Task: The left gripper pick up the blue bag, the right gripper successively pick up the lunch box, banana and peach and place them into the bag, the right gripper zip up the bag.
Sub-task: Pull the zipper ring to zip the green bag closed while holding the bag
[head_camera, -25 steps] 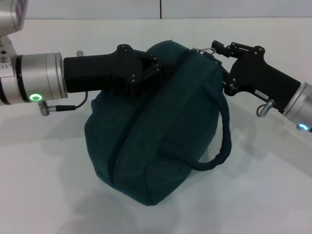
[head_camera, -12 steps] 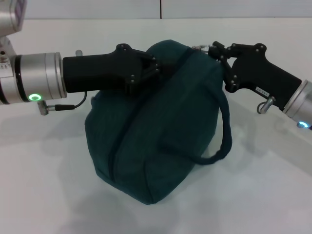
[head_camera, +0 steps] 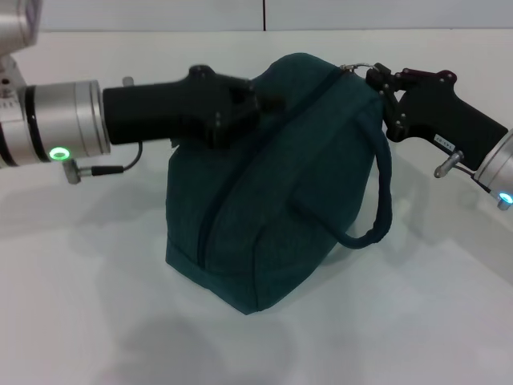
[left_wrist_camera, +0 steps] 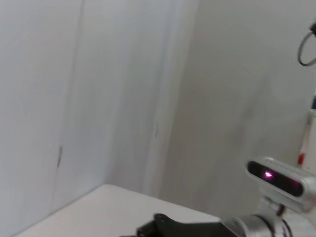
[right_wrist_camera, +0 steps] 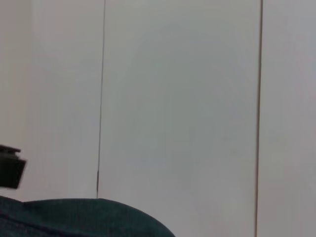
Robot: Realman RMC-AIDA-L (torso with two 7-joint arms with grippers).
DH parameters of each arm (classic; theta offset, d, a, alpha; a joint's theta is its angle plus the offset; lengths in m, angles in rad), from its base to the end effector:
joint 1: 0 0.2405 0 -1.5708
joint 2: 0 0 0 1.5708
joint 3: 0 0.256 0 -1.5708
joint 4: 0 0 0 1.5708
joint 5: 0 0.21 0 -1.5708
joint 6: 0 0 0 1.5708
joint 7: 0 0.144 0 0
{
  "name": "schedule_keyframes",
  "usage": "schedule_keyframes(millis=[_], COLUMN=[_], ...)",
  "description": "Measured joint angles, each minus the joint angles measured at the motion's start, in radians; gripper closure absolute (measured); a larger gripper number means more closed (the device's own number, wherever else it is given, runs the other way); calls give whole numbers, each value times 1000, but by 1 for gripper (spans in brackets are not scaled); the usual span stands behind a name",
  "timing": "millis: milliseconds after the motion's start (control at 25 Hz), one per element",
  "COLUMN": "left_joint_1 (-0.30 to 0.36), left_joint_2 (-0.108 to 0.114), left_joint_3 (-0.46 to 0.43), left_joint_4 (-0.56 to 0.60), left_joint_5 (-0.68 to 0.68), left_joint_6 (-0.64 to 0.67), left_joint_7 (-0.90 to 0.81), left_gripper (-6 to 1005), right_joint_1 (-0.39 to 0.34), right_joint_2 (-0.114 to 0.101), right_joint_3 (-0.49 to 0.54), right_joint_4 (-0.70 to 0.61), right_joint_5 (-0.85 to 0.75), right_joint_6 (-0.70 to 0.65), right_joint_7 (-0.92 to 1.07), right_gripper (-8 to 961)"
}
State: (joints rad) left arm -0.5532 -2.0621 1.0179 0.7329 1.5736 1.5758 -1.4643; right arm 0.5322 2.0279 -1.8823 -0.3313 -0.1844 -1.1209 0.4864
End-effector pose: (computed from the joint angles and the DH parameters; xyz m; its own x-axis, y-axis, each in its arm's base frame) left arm -0.1870 0.3441 0.0029 0.7176 0.2263 0.6587 0.3219 -0.9464 -0.0255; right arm 0.2349 0.3610 -0.0458 0.7259 0.0908 -0.6817 -0.4437 -0.6955 -0.5652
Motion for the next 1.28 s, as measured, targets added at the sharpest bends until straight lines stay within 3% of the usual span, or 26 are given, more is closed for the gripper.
schedule_keyframes(millis=[280, 440, 560, 720, 920, 1040, 1280], left_joint_1=[-24, -60, -113, -167, -181, -179, -161], left_joint_2=[-18, -7, 1, -17, -24, -24, -23], left_joint_3=[-92, -90, -87, -87, -49, -30, -28], left_joint_4=[-11, 6, 10, 10, 8, 10, 15], left_joint_5=[-35, 16, 132, 257, 278, 274, 191], left_joint_6=[-62, -88, -129, -165, -251, -277, -275], left_joint_7=[-132, -238, -349, -396, -397, -388, -352], left_gripper=[975, 829, 749, 662, 554, 323, 410], right_joint_1=[-6, -11, -11, -11, -11, -13, -14], right_joint_2=[0, 0, 0, 0, 0, 0, 0], right_joint_3=[-7, -8, -8, -9, -9, -9, -9], right_joint_4=[-6, -7, -6, -7, -6, -3, -2], right_joint_5=[-2, -6, -8, -10, -11, -11, -11], right_joint_6=[-7, -19, -26, -26, -28, -28, -28], right_joint_7=[1, 1, 1, 1, 1, 1, 1], right_gripper=[921, 924, 925, 927, 930, 933, 936])
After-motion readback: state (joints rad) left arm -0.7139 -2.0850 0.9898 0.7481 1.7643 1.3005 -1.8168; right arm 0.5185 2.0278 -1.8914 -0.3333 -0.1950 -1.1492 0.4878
